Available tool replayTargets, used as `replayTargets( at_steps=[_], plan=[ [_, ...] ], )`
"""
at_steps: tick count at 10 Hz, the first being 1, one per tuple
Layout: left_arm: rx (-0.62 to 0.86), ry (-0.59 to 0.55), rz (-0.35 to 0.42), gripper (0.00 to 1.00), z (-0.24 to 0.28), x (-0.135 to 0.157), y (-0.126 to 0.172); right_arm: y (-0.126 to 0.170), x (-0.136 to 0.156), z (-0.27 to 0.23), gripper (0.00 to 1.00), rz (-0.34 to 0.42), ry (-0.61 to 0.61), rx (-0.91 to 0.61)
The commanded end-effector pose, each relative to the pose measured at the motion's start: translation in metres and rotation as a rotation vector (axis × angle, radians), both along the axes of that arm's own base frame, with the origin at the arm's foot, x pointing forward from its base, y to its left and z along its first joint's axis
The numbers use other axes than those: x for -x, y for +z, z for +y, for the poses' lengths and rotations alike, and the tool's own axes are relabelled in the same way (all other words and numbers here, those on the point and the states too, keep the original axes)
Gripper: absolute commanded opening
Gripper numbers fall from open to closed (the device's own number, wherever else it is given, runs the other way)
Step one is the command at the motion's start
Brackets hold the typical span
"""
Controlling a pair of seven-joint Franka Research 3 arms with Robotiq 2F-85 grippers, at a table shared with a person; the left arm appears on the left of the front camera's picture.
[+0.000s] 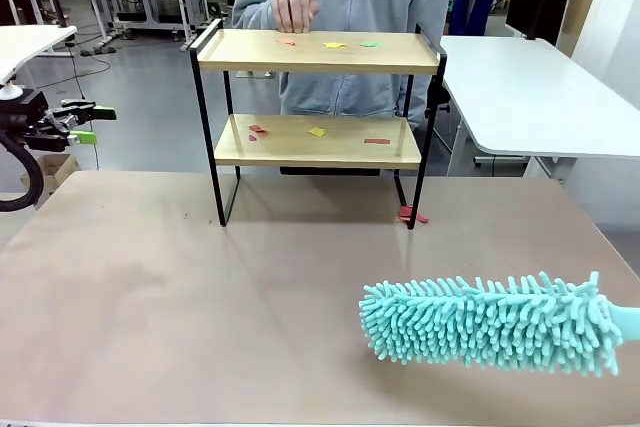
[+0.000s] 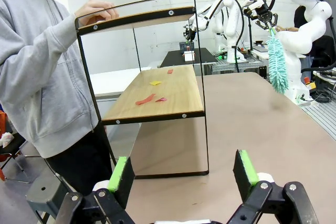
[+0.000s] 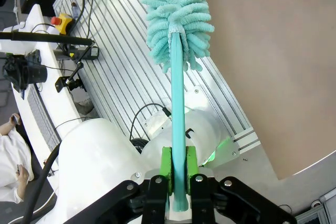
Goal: Clean the shelf.
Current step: Clean the specific section of the Shelf indicated by the human with the Duster.
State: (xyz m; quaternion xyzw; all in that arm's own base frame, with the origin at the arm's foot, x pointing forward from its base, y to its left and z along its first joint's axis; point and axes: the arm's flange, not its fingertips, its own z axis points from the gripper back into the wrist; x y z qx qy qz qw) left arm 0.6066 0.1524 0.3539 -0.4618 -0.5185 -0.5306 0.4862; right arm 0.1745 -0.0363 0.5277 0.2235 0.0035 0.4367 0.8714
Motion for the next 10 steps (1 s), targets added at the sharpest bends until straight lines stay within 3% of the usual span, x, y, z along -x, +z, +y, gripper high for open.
replayTargets(
  at_steps=[1,3,6,10],
  plan=[
    [0.002,-0.001,-0.005,1.0,0.0,0.001,0.002,0.0,0.0,0.0,0.14,0.0,0.0,0.0],
    [0.002,-0.001,-0.005,1.0,0.0,0.001,0.002,0.069,-0.005,0.002,0.14,-0.049,0.022,-0.083],
    [0.002,-0.001,-0.005,1.0,0.0,0.001,0.002,0.169,-0.011,0.031,0.14,-0.096,0.052,-0.073],
    [0.002,-0.001,-0.005,1.0,0.0,0.001,0.002,0.272,-0.047,0.131,0.14,-0.227,-0.159,-0.111]
  ],
)
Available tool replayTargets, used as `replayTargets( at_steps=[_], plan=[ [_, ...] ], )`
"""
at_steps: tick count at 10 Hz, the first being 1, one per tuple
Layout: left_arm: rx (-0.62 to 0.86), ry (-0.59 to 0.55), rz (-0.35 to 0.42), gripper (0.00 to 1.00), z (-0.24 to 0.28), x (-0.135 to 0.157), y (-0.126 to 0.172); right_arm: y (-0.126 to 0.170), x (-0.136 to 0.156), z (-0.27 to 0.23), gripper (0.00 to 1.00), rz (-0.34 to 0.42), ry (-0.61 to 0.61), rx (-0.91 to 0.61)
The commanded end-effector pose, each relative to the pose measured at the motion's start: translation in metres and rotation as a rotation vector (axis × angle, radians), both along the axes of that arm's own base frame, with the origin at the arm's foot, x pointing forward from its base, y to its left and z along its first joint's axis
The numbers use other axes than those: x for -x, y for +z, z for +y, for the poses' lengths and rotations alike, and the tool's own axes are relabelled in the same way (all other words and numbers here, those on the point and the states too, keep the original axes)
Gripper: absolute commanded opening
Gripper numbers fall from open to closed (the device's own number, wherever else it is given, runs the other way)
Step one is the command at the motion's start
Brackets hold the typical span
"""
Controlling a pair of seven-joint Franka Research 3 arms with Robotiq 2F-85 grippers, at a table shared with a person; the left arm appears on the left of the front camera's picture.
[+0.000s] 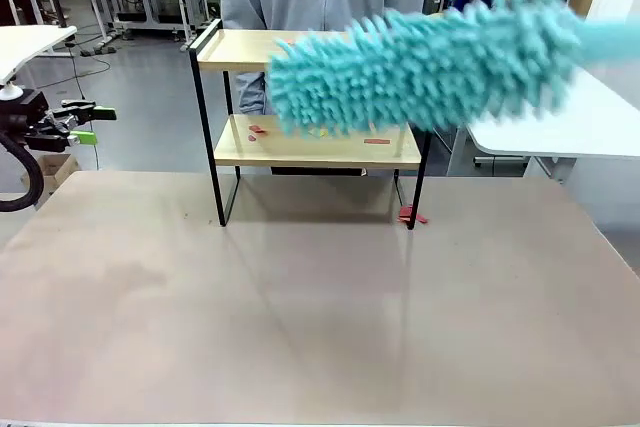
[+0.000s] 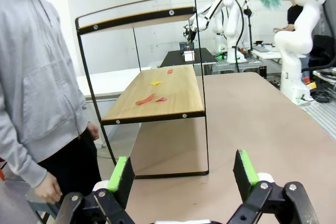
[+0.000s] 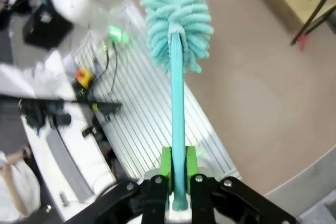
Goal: Clean the shelf.
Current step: Clean the specific section of the Shelf indicated by the human with the Duster.
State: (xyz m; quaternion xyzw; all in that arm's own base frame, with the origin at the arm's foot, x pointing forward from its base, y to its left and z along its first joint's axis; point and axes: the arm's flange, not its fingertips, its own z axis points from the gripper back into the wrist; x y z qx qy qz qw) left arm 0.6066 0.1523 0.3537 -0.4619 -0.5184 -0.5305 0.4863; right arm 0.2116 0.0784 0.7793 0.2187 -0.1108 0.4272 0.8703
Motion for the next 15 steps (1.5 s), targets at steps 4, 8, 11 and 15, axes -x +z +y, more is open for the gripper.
replayTargets(
  at_steps=[4,8,11,15],
  plan=[
    [0.002,-0.001,-0.005,1.0,0.0,0.001,0.002,0.057,-0.081,0.128,0.14,-0.092,-0.477,-0.123],
    [0.002,-0.001,-0.005,1.0,0.0,0.001,0.002,0.03,-0.138,0.203,0.14,-0.061,-0.63,-0.183],
    [0.002,-0.001,-0.005,1.0,0.0,0.001,0.002,0.02,-0.137,0.199,0.14,-0.07,-0.596,-0.158],
    [0.002,-0.001,-0.005,1.0,0.0,0.001,0.002,0.017,-0.14,0.201,0.14,-0.056,-0.586,-0.152]
  ],
)
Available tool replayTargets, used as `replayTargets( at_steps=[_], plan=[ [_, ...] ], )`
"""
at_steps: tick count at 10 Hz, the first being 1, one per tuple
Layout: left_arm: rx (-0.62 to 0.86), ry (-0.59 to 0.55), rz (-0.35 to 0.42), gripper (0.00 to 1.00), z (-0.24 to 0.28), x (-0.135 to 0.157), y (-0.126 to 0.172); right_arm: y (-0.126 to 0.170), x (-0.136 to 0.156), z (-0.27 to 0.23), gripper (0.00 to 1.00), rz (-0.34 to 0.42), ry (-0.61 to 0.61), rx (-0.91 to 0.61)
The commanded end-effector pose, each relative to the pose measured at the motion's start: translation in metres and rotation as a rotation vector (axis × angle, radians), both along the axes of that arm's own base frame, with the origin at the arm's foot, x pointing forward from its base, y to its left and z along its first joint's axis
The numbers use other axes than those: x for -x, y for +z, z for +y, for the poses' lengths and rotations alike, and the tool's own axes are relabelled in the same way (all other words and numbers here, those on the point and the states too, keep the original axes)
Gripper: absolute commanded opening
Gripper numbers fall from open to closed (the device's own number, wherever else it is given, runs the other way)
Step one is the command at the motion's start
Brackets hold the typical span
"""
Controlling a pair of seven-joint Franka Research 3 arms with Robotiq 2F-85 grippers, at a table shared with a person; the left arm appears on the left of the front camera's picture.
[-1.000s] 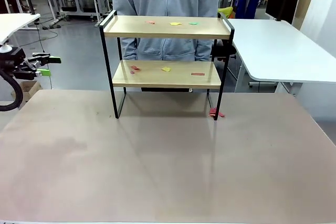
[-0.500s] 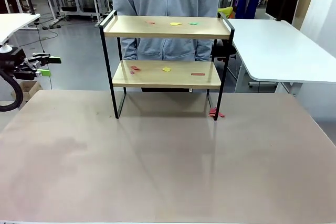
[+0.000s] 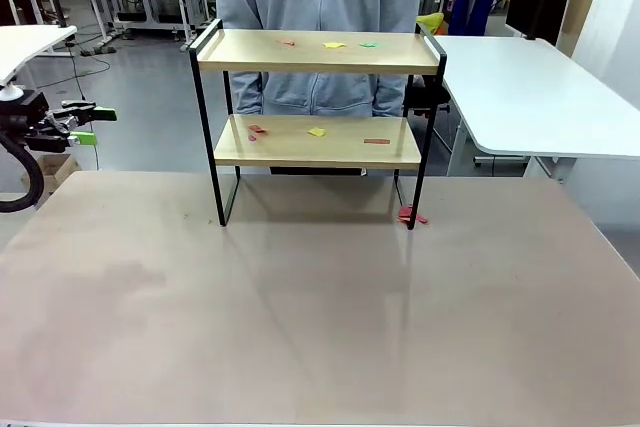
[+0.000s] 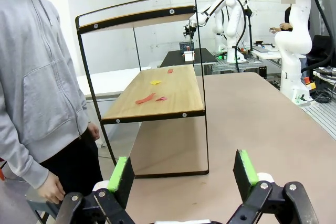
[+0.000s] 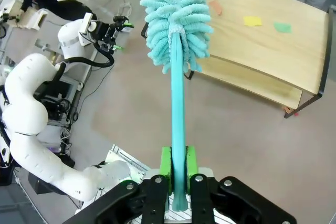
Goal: Clean the shelf.
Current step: Clean the specific section of the Shelf indicated by the human with the Duster.
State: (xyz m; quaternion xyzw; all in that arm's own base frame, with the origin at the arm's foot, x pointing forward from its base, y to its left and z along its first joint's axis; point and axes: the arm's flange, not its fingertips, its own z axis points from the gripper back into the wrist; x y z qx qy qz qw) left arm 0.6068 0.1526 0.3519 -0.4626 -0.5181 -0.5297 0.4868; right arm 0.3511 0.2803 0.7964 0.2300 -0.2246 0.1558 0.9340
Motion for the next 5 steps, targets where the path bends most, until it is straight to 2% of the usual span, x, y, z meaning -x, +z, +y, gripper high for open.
replayTargets(
  at_steps=[1,2,3,5],
  plan=[
    [0.001,-0.001,-0.008,1.0,0.0,0.001,0.004,0.013,-0.012,0.041,0.14,-0.024,-0.158,0.017],
    [0.001,-0.001,-0.008,1.0,0.0,0.001,0.004,0.023,-0.025,0.079,0.14,-0.048,-0.206,0.074],
    [0.001,-0.001,-0.008,1.0,0.0,0.001,0.004,0.027,-0.037,0.115,0.14,-0.036,-0.266,0.116],
    [0.001,-0.001,-0.008,1.0,0.0,0.001,0.004,0.027,-0.042,0.173,0.14,-0.026,-0.362,0.15]
  ],
)
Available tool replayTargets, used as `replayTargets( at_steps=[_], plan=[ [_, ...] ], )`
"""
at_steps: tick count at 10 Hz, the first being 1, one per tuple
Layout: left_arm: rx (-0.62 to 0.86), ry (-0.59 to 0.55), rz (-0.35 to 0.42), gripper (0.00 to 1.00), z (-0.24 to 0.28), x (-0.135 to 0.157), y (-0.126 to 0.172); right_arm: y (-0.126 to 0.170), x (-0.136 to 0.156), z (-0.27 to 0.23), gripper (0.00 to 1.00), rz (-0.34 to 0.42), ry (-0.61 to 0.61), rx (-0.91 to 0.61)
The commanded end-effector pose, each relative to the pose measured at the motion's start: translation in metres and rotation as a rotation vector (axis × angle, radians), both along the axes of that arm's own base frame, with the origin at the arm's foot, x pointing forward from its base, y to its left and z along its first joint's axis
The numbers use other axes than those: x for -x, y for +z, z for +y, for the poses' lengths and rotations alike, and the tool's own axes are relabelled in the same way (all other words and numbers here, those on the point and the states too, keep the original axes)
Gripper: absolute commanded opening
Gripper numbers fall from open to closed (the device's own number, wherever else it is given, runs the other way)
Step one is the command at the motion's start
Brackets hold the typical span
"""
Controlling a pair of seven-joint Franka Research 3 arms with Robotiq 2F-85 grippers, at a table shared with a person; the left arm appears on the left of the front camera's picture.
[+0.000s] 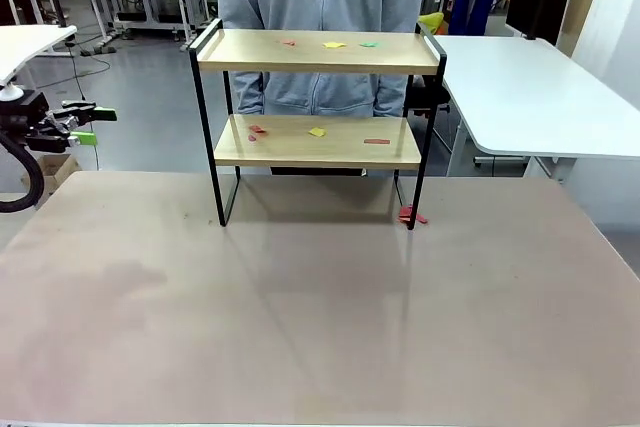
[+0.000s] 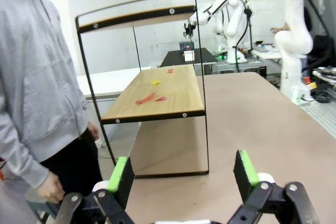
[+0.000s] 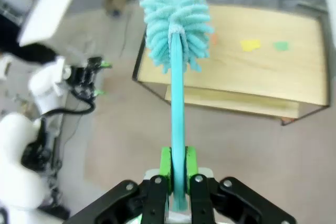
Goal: Clean the shelf.
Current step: Clean the specific section of the Shelf indicated by the human with the Duster.
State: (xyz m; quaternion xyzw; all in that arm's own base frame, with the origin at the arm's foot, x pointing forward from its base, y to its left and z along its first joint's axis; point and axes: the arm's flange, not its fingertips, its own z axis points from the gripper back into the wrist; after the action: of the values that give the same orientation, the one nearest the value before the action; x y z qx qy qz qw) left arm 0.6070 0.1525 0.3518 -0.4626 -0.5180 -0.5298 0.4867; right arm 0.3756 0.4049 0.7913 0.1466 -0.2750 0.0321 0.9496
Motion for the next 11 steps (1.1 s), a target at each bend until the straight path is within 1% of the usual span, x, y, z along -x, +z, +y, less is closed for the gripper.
replayTargets(
  at_steps=[1,3,6,8,11],
  plan=[
    [0.001,-0.001,-0.008,1.0,0.0,0.001,0.004,0.028,-0.021,0.073,0.14,0.037,-0.099,0.065],
    [0.001,-0.001,-0.008,1.0,0.0,0.001,0.004,0.014,-0.024,0.111,0.14,0.022,-0.157,0.083],
    [0.001,-0.001,-0.008,1.0,0.0,0.001,0.004,-0.004,-0.017,0.138,0.14,-0.038,-0.205,0.091],
    [0.001,-0.001,-0.008,1.0,0.0,0.001,0.004,-0.019,-0.011,0.147,0.14,-0.06,-0.216,0.093],
    [0.001,-0.001,-0.008,1.0,0.0,0.001,0.004,-0.044,-0.003,0.156,0.14,-0.077,-0.183,0.07]
  ],
)
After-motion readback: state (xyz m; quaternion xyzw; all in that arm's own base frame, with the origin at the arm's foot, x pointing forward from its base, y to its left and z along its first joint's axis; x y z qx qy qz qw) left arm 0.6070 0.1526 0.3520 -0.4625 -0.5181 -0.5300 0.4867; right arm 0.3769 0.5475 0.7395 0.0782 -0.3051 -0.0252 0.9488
